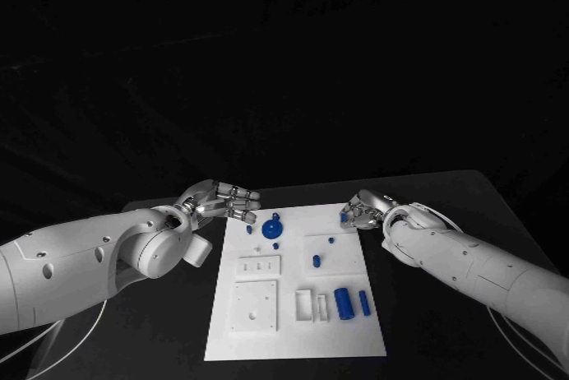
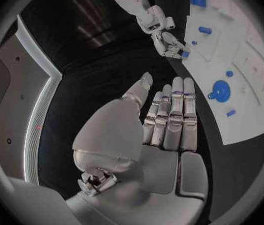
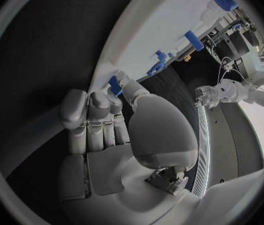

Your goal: Assemble the parts on the task board

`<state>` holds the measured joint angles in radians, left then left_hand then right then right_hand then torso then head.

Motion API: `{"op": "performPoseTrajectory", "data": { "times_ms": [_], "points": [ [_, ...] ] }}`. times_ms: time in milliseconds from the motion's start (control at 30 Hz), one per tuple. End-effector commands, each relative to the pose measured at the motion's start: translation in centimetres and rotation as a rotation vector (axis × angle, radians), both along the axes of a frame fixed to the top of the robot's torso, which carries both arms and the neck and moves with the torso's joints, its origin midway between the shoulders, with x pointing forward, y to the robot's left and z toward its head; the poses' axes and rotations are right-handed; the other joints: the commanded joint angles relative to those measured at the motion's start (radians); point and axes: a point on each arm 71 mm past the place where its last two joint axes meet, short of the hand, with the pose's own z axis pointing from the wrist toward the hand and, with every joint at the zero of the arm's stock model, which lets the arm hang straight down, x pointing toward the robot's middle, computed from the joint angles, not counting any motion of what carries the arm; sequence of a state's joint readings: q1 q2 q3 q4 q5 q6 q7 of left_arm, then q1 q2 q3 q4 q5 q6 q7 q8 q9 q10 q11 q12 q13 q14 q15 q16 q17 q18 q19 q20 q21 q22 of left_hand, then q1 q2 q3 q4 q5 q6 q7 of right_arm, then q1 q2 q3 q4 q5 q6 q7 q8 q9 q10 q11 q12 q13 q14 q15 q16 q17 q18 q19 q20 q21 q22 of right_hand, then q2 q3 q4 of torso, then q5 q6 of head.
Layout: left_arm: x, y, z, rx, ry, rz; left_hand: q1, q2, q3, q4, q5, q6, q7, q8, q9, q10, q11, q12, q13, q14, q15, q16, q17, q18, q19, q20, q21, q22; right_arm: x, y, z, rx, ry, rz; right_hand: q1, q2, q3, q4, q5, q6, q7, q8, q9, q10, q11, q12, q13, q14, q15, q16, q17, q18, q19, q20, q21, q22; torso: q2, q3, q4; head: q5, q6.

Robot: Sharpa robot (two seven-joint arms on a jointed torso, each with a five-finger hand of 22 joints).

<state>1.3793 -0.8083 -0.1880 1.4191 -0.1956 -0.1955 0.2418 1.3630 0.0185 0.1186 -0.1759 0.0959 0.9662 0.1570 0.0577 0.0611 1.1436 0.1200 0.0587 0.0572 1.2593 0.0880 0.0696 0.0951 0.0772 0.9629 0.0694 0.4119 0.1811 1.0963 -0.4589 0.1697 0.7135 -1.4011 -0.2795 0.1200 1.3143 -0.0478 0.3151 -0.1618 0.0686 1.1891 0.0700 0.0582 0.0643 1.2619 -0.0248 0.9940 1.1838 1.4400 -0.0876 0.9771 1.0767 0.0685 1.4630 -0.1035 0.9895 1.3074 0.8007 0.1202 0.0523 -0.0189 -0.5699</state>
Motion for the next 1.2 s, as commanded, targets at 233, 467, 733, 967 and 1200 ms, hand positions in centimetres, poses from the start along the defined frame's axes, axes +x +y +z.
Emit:
{"op": "performPoseTrajectory", "data": {
  "times_ms": [233,467,733,967,1200],
  "points": [
    [0.0,-0.1,0.0,0.005,-0.003,-0.027,-0.004,0.01,0.011,-0.001,0.056,0.01,-0.001,0.005,0.002,0.021,-0.007,0.004,0.001,0.014,-0.012,0.008,0.003,-0.006,0.004,-0.011,0.008,0.006,-0.1,0.4,0.7,0.018,-0.069,0.0,-0.012,0.016,0.011,-0.014,0.046,0.034,-0.003,0.005,0.006,-0.001,0.006,0.0,-0.005,0.006,-0.003,0.004,0.004,-0.012,0.001,-0.004,0.006,0.13,0.0,0.0019,0.0022,0.004,0.003],
    [0.4,0.7,0.3,0.029,-0.009,-0.007,-0.015,0.003,0.015,0.0,0.053,0.029,-0.01,0.005,0.002,0.088,-0.033,0.002,0.002,0.092,-0.052,0.094,0.048,-0.018,0.039,-0.052,0.087,0.056,-0.4,1.2,1.6,0.036,-0.09,0.022,-0.019,0.01,0.022,-0.022,0.08,0.038,-0.003,0.005,0.007,-0.002,0.005,-0.004,-0.007,0.006,-0.003,0.005,0.006,-0.011,0.001,-0.004,0.006,0.13,-0.005,0.0019,-0.0119,0.012,0.006],
    [1.3,1.1,0.1,0.065,0.011,0.019,-0.044,0.0,0.007,0.024,0.046,0.04,-0.027,0.005,0.002,0.175,-0.073,0.001,0.004,0.108,-0.119,0.549,0.363,-0.017,0.087,-0.12,0.339,0.227,-1.0,2.0,3.3,0.054,-0.104,0.051,-0.021,0.007,0.023,-0.022,0.073,0.042,-0.004,0.005,0.007,0.001,0.004,-0.002,-0.006,0.008,-0.003,0.006,0.008,-0.011,0.002,-0.005,0.008,0.13,-0.025,-0.0114,-0.0292,0.026,0.008],
    [2.0,0.7,-0.3,0.108,0.048,0.049,-0.075,-0.008,-0.008,0.07,0.018,0.042,-0.035,0.005,0.002,0.223,-0.089,0.004,0.007,0.086,-0.13,0.675,0.428,-0.016,0.084,-0.13,0.404,0.276,-1.9,3.6,4.4,0.069,-0.088,0.103,-0.021,0.007,0.022,-0.022,0.075,0.044,-0.005,0.005,0.007,0.002,0.003,-0.001,-0.006,0.009,-0.003,0.006,0.009,-0.011,0.002,-0.005,0.009,0.13,-0.043,-0.0253,-0.0421,0.039,0.008],
    [2.4,-0.4,-0.9,0.157,0.104,0.064,-0.11,-0.02,-0.043,0.125,-0.006,0.109,-0.054,0.011,0.007,0.217,-0.087,0.005,0.008,0.066,-0.121,0.625,0.381,-0.021,0.068,-0.12,0.366,0.257,-2.9,6.2,4.9,0.047,-0.048,0.145,-0.02,0.008,0.021,-0.022,0.07,0.044,-0.005,0.005,0.007,0.0,0.003,-0.003,-0.006,0.008,-0.003,0.003,0.007,-0.01,0.002,-0.005,0.003,0.128,-0.063,-0.0323,-0.0585,0.053,0.001]
  ]
}}
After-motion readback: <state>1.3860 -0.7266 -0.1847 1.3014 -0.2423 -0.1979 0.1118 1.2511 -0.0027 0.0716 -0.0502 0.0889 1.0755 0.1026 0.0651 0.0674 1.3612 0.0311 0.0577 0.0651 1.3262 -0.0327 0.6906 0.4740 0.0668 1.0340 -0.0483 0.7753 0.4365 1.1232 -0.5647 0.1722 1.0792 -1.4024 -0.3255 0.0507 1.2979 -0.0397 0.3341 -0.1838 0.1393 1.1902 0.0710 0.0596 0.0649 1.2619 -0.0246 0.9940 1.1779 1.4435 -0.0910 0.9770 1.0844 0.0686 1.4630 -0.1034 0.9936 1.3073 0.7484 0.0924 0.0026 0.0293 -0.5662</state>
